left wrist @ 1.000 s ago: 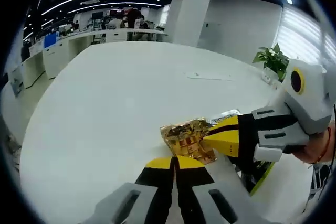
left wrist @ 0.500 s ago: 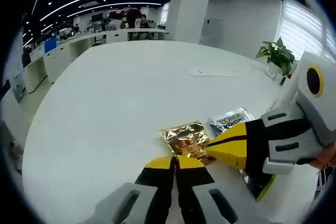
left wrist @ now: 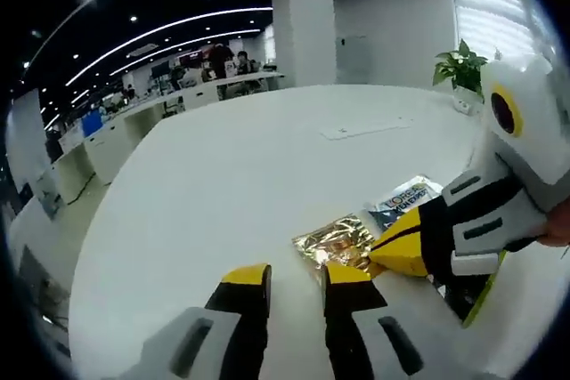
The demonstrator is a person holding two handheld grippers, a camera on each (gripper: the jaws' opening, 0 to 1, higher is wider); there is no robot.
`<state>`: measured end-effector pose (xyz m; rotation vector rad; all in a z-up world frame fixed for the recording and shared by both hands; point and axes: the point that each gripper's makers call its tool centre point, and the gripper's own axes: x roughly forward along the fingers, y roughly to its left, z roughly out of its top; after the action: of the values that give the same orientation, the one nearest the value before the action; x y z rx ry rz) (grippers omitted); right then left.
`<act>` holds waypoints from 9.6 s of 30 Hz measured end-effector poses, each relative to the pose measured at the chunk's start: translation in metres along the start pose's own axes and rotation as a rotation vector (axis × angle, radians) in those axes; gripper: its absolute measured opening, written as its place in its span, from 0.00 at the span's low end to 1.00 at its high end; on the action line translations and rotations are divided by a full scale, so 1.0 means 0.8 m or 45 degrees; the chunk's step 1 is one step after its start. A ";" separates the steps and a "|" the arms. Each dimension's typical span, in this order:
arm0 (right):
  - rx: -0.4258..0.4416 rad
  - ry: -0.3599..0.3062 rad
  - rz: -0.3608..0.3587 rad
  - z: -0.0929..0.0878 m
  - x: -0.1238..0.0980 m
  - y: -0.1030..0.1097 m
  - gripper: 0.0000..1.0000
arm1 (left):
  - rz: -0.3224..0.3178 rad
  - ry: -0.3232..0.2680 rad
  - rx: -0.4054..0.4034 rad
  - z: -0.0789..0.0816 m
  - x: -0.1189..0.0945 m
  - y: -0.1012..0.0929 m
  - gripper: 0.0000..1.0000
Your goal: Arrange the skincare products in the storage area until every visible bottle or jar stands upright without overlapping.
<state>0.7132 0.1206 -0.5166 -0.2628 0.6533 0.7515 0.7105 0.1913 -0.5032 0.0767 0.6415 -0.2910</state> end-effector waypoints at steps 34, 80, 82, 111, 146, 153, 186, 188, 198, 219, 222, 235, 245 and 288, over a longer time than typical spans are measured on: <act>0.220 -0.148 0.480 0.028 -0.044 0.135 0.10 | 0.465 -0.051 -0.585 -0.195 -0.240 0.100 0.31; 0.274 0.168 0.820 -0.026 -0.029 0.259 0.10 | 0.336 -0.100 -0.201 -0.199 -0.214 0.038 0.01; 0.335 0.185 0.832 -0.026 -0.029 0.258 0.10 | 0.342 -0.104 -0.199 -0.199 -0.214 0.039 0.01; 0.142 0.186 0.894 -0.022 -0.042 0.287 0.03 | 0.360 -0.176 -0.168 -0.196 -0.211 0.039 0.01; 0.197 -0.004 1.005 -0.011 -0.102 0.248 0.00 | -0.237 -0.326 -0.559 -0.148 -0.217 -0.021 0.31; 0.281 -0.021 0.959 -0.016 -0.113 0.229 0.00 | -0.301 -0.312 -0.575 -0.137 -0.220 -0.033 0.14; 0.068 0.002 0.132 -0.042 -0.066 0.073 0.02 | -0.217 0.090 -0.184 -0.069 -0.072 -0.068 0.01; 0.027 -0.008 0.105 -0.040 -0.062 0.069 0.03 | -0.178 0.109 -0.153 -0.072 -0.067 -0.065 0.01; -0.045 0.046 0.094 -0.052 -0.055 0.067 0.00 | -0.146 0.131 -0.161 -0.079 -0.062 -0.062 0.03; -0.077 0.073 0.170 -0.059 -0.059 0.092 0.00 | -0.040 0.073 0.106 -0.079 -0.064 -0.055 0.16; -0.075 0.083 0.168 -0.058 -0.058 0.093 0.00 | -0.018 0.044 0.091 -0.074 -0.070 -0.050 0.22; 0.077 -0.161 0.221 -0.012 -0.089 0.101 0.02 | 0.077 -0.259 -0.048 -0.020 -0.127 -0.014 0.31; 0.012 -0.480 0.179 0.026 -0.155 0.066 0.15 | 0.090 -0.523 -0.117 -0.004 -0.188 -0.009 0.35; 0.375 -0.449 -0.639 -0.300 -0.394 -0.248 0.51 | 0.391 -0.877 -0.221 -0.113 -0.252 -0.008 0.77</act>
<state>0.5717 -0.2991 -0.5035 -0.0154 0.3318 0.2034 0.5024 0.2485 -0.4541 -0.0911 -0.0356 0.0447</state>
